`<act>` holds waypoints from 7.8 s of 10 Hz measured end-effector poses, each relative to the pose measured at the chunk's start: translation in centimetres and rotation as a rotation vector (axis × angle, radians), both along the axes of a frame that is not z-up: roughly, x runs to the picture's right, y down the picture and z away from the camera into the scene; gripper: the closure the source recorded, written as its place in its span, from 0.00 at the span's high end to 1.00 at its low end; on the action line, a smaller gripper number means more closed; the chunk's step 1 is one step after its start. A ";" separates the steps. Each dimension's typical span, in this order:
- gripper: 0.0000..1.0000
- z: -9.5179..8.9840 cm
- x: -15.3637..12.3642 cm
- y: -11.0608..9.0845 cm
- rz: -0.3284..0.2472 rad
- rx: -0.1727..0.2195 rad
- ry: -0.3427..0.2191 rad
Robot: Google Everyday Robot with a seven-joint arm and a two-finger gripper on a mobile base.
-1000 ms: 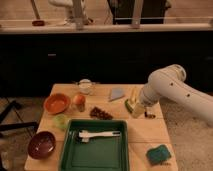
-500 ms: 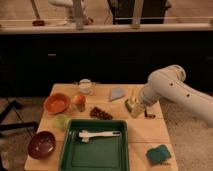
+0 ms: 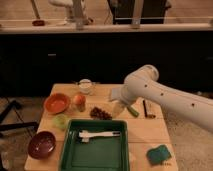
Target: Place grapes in tray
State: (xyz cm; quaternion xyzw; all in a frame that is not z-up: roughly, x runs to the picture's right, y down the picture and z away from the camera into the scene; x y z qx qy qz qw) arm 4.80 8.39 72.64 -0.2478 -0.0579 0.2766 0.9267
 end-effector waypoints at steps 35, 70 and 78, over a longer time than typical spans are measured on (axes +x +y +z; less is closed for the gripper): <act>0.80 16.0 -10.5 4.1 0.144 -0.136 0.209; 0.00 -7.7 -7.3 3.4 0.065 0.059 -0.194; 0.00 -6.4 -10.0 11.7 -0.096 -0.119 -0.295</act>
